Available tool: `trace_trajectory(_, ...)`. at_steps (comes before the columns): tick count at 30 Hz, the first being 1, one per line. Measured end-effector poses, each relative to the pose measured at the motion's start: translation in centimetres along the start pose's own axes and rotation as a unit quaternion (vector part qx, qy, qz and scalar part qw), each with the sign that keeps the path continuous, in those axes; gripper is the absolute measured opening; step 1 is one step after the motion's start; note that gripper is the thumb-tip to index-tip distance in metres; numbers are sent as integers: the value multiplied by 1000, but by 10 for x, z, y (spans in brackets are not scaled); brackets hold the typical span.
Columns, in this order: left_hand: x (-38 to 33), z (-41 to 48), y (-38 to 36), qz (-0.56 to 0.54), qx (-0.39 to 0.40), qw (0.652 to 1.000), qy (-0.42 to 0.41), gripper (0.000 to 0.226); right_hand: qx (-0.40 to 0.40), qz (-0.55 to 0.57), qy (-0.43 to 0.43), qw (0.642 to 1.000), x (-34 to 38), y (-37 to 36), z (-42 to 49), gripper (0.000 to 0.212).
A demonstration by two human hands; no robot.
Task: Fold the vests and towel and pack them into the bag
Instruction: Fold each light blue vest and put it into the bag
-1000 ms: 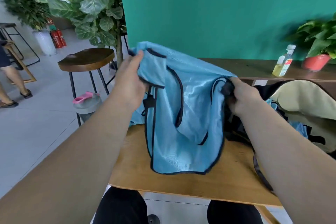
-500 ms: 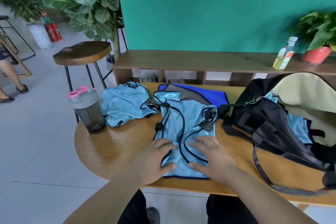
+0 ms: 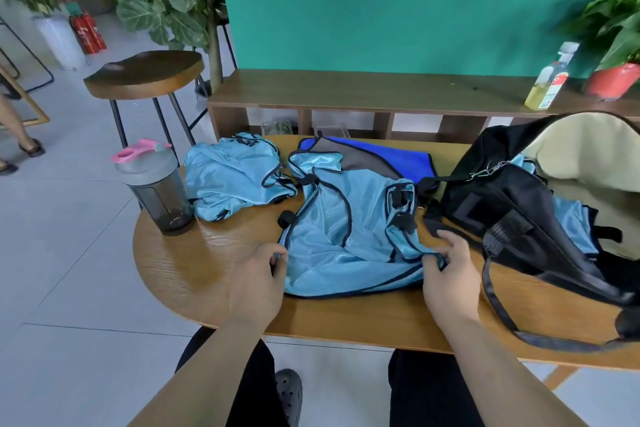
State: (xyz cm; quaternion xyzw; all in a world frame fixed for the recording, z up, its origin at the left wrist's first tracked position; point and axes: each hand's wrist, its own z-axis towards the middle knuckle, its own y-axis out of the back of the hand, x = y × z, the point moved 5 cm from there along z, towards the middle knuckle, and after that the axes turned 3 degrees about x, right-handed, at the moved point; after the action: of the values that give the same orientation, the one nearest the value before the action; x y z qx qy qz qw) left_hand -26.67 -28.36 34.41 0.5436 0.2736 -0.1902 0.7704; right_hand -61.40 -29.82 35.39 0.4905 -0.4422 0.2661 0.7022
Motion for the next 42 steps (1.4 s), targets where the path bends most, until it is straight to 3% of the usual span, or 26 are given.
trace_trajectory(7, 1, -1, -3, -2, -19, 1000, -8, 15, -150, 54, -67, 985, -10, 15, -2, 57)
trace_trajectory(11, 6, 0, -1, -41, -5, 999, 21, 20, -225, -89, -25, 970, -2, 19, -9, 68)
trace_trajectory(12, 5, 0, -1, -37, 1, 999, 22, 23, -237, -137, 19, 962, 5, 19, -12, 69)
trace_trajectory(14, 0, -2, 1, -22, 11, 1000, -7, 29, -193, -226, 200, 934, 25, 4, -22, 62)
trace_trajectory(16, -9, -5, 3, -19, 33, 997, -69, 25, -43, -242, 402, 882, 40, -26, -38, 39)
trace_trajectory(18, -16, -10, 1, -12, 79, 989, -120, 20, 113, -222, 483, 839, 41, -49, -49, 21)
trace_trajectory(20, -22, -13, -3, 2, 118, 982, -148, 19, 199, -229, 459, 835, 33, -61, -45, 38)
trace_trajectory(22, -24, -14, -6, 19, 142, 978, -153, 32, 222, -234, 420, 848, 26, -62, -35, 45)
trace_trajectory(26, -25, -12, -6, 26, 152, 978, -141, 48, 210, -215, 372, 878, 25, -60, -28, 27)
trace_trajectory(31, -16, -6, -8, -41, 152, 983, -91, 38, 168, -237, 269, 918, 27, -53, -24, 20)
trace_trajectory(42, -9, -6, -4, -151, 150, 977, -24, 23, 175, -248, 218, 928, 22, -49, -22, 22)
